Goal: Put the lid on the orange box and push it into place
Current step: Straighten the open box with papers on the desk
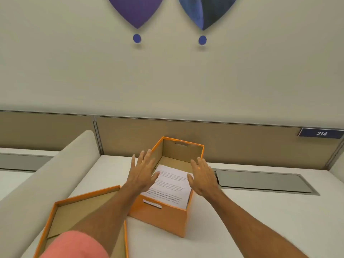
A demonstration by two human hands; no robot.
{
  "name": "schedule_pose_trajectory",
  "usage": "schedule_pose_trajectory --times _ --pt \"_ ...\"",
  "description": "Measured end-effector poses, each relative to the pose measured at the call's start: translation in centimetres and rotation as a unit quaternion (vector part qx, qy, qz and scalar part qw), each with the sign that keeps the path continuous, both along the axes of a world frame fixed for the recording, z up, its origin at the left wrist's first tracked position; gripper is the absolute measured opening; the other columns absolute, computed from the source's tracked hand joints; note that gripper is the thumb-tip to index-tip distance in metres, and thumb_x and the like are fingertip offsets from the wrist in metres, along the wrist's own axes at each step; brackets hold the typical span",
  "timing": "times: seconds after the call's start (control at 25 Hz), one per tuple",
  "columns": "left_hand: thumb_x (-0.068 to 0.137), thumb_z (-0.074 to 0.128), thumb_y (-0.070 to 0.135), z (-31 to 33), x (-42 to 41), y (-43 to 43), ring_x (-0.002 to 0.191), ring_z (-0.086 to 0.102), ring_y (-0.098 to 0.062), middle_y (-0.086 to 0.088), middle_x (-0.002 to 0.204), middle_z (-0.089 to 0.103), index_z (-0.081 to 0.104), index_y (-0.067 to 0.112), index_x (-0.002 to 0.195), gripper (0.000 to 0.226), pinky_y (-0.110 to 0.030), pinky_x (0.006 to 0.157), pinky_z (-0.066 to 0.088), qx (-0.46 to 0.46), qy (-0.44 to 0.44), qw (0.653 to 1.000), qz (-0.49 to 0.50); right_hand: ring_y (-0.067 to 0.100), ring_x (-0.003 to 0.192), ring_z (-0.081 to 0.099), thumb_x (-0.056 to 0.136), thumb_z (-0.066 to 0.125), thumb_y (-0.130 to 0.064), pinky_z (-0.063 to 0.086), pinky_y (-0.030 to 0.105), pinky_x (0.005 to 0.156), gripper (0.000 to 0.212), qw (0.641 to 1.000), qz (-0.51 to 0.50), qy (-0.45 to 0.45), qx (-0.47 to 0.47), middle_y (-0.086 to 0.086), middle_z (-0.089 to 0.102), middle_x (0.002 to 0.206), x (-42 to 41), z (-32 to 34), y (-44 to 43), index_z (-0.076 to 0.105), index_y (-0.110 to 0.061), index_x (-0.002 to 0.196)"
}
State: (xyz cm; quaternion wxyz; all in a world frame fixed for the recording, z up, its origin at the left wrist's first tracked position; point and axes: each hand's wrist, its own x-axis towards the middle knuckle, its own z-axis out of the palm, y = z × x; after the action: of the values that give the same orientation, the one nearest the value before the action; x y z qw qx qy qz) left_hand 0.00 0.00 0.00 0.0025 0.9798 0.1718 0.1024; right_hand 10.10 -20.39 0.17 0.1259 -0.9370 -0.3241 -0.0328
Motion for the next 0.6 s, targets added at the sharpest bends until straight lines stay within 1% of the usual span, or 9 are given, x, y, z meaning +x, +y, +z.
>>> schedule_pose_trajectory --times 0.08,0.12,0.16,0.2,0.28,0.36,0.44,0.52,0.6 --pt "0.094 0.037 0.049 -1.1 1.0 1.6 0.15 0.001 -0.03 -0.007 0.162 0.003 0.03 0.02 0.144 0.059 -0.055 0.119 0.004 0.015 0.019 1.0 0.004 0.03 0.142 0.026 0.095 0.047 -0.03 0.032 0.041 0.111 0.052 0.999 -0.037 0.011 0.018 0.013 0.026 0.155 0.6 -1.0 1.1 0.032 -0.014 0.142" --pt "0.094 0.039 0.047 -1.6 1.5 2.4 0.15 0.0 -0.03 -0.007 0.162 0.002 0.028 0.02 0.145 0.058 -0.053 0.119 0.004 0.013 0.027 1.0 0.003 0.029 0.135 0.034 0.093 0.048 -0.025 0.039 0.039 0.104 0.047 0.998 -0.053 0.016 0.032 0.012 0.032 0.151 1.0 -1.7 1.4 0.035 -0.015 0.137" --pt "0.095 0.039 0.044 -2.2 1.9 3.1 0.15 -0.001 -0.03 -0.007 0.162 0.001 0.026 0.021 0.146 0.057 -0.052 0.119 0.004 0.009 0.037 0.999 0.005 0.027 0.13 0.038 0.092 0.048 -0.022 0.043 0.038 0.098 0.046 0.997 -0.068 0.029 0.029 0.012 0.034 0.149 1.2 -2.3 1.6 0.036 -0.016 0.135" --pt "0.096 0.039 0.04 -2.7 2.5 3.8 0.15 -0.001 -0.03 -0.007 0.162 0.0 0.023 0.021 0.147 0.057 -0.052 0.119 0.004 -0.001 0.042 0.999 0.006 0.027 0.132 0.036 0.092 0.046 -0.019 0.044 0.04 0.096 0.048 0.994 -0.087 0.058 0.027 0.012 0.03 0.152 1.7 -2.9 2.1 0.032 -0.016 0.138" --pt "0.097 0.039 0.031 -3.6 3.4 5.2 0.149 -0.002 -0.031 -0.008 0.162 -0.001 0.019 0.021 0.149 0.057 -0.051 0.12 0.004 -0.01 0.06 0.998 0.002 0.029 0.141 0.029 0.095 0.043 -0.018 0.042 0.045 0.102 0.059 0.986 -0.115 0.116 0.019 0.012 0.011 0.161 2.4 -4.0 3.0 0.017 -0.016 0.148" --pt "0.096 0.04 0.023 -4.1 4.2 6.4 0.149 -0.002 -0.031 -0.009 0.162 -0.001 0.014 0.018 0.151 0.06 -0.05 0.12 0.004 -0.028 0.067 0.997 -0.005 0.032 0.139 0.036 0.096 0.044 -0.017 0.041 0.048 0.102 0.066 0.98 -0.13 0.152 0.017 0.011 0.0 0.163 3.0 -4.7 3.6 0.007 -0.015 0.151" --pt "0.096 0.042 0.015 -4.7 4.8 6.9 0.149 0.0 -0.031 -0.01 0.162 -0.002 0.01 0.014 0.152 0.064 -0.046 0.121 0.01 -0.069 0.065 0.995 -0.013 0.034 0.132 0.045 0.096 0.046 -0.017 0.043 0.046 0.101 0.072 0.975 -0.144 0.165 0.02 0.01 -0.005 0.163 3.3 -5.2 4.0 0.001 -0.012 0.151" --pt "0.096 0.042 0.008 -5.2 4.9 7.0 0.15 0.003 -0.028 -0.008 0.162 -0.005 0.005 0.013 0.152 0.067 -0.044 0.12 0.021 -0.127 0.059 0.99 -0.011 0.034 0.13 0.047 0.096 0.048 -0.016 0.043 0.043 0.101 0.074 0.975 -0.151 0.163 0.016 0.009 -0.007 0.163 3.5 -5.2 4.1 -0.001 -0.009 0.151" --pt "0.097 0.039 0.006 -5.3 5.1 7.0 0.149 0.01 -0.026 -0.006 0.162 -0.009 0.001 0.012 0.152 0.067 -0.043 0.118 0.028 -0.167 0.049 0.985 -0.011 0.033 0.13 0.047 0.096 0.049 -0.013 0.043 0.042 0.102 0.074 0.975 -0.156 0.159 0.012 0.009 -0.007 0.163 3.5 -5.2 4.2 0.0 -0.008 0.151"
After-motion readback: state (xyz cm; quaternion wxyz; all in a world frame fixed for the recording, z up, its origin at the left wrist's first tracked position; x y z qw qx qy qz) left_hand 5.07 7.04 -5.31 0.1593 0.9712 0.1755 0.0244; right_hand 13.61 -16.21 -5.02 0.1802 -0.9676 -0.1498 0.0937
